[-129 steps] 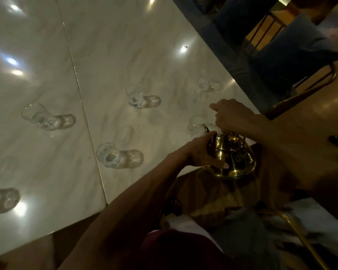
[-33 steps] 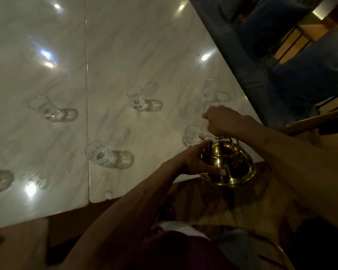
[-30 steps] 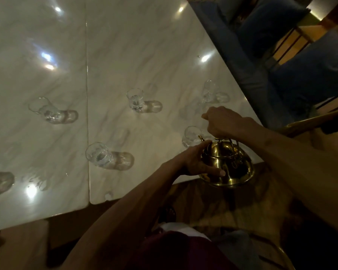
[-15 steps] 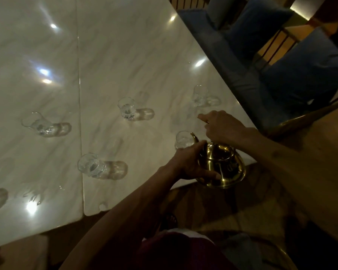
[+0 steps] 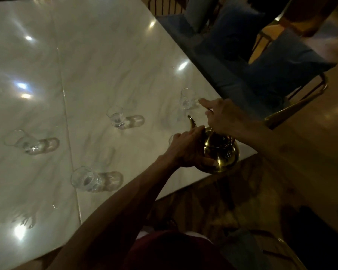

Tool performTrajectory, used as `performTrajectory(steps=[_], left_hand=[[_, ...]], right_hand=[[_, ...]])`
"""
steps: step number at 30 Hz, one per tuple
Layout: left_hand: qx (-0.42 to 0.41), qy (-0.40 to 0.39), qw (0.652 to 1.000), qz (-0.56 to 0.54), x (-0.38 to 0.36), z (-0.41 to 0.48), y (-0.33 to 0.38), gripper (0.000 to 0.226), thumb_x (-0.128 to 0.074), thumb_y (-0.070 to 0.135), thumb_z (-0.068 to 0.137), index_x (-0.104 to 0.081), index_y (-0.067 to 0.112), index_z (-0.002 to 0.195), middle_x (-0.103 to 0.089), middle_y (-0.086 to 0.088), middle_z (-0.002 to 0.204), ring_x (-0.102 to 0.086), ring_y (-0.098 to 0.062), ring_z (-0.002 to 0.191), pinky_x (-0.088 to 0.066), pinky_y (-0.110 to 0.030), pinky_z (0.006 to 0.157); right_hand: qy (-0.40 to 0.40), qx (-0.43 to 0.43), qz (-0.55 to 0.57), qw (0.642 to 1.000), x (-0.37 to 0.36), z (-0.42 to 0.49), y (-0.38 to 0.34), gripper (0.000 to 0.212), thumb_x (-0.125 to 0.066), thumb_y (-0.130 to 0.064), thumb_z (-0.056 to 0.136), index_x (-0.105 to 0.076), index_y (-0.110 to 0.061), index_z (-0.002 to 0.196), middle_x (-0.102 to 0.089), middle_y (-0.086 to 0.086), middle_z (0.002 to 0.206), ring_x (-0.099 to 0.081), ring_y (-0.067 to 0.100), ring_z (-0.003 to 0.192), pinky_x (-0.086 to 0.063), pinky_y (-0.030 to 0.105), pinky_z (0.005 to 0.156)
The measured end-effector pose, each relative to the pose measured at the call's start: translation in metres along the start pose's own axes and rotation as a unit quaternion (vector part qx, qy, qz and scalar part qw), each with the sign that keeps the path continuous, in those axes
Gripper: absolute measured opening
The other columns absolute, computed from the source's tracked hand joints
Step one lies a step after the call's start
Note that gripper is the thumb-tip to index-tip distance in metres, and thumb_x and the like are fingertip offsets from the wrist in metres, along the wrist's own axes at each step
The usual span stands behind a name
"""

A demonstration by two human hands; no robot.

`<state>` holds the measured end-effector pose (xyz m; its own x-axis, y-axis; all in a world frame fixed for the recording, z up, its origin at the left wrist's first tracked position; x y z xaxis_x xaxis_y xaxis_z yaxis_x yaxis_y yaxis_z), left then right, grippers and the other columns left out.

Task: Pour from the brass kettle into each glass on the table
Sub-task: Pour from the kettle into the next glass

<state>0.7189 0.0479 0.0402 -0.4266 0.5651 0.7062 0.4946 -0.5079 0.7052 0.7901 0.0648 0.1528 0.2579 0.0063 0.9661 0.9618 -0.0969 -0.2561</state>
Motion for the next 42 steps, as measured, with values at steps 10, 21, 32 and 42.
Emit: performTrajectory(steps=[10, 21, 32, 42], left_hand=[[-0.045, -0.016, 0.998, 0.034, 0.03, 0.024, 0.007, 0.107, -0.086, 0.058, 0.077, -0.032, 0.019, 0.161, -0.056, -0.005, 0.153, -0.056, -0.028, 0.136, -0.042, -0.053, 0.114], [-0.009, -0.044, 0.999, 0.011, 0.043, 0.08, -0.017, 0.109, -0.088, 0.056, 0.076, -0.032, 0.02, 0.161, -0.054, -0.004, 0.156, -0.053, -0.028, 0.141, -0.042, -0.054, 0.116], [0.061, -0.067, 0.994, -0.064, 0.041, 0.159, -0.041, 0.124, -0.08, 0.076, 0.06, -0.029, 0.027, 0.162, -0.052, -0.001, 0.158, -0.051, -0.028, 0.144, -0.042, -0.054, 0.117], [0.134, -0.057, 0.979, -0.139, 0.035, 0.197, -0.063, 0.093, -0.087, 0.05, 0.081, -0.04, 0.027, 0.158, -0.053, -0.003, 0.156, -0.049, -0.028, 0.143, -0.041, -0.041, 0.113]], right_hand=[[0.071, -0.035, -0.009, 0.997, 0.033, 0.013, -0.008, 0.042, -0.046, -0.02, 0.101, -0.044, -0.016, 0.142, -0.059, 0.017, 0.122, -0.058, 0.021, 0.094, -0.046, 0.03, 0.074], [0.037, -0.028, -0.06, 0.997, 0.032, 0.074, 0.006, 0.037, -0.04, -0.024, 0.103, -0.049, -0.011, 0.136, -0.059, 0.018, 0.116, -0.06, 0.028, 0.103, -0.047, 0.034, 0.081], [-0.05, -0.022, -0.138, 0.989, 0.016, 0.17, 0.053, 0.036, -0.044, -0.025, 0.099, -0.057, -0.008, 0.127, -0.059, 0.018, 0.121, -0.057, 0.036, 0.108, -0.044, 0.04, 0.083], [-0.205, 0.026, -0.178, 0.962, -0.019, 0.228, 0.067, 0.059, -0.053, -0.012, 0.095, -0.032, -0.017, 0.15, -0.038, 0.01, 0.149, -0.048, 0.027, 0.125, -0.043, 0.03, 0.09]])
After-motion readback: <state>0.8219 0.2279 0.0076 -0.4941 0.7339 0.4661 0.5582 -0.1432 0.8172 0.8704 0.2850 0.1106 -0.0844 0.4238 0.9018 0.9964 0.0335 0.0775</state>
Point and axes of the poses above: each hand's wrist, its own z-axis towards the middle knuckle, its own x-axis out of the back of the hand, y = z × x, the point moved 10 cm from there along z, towards the middle knuckle
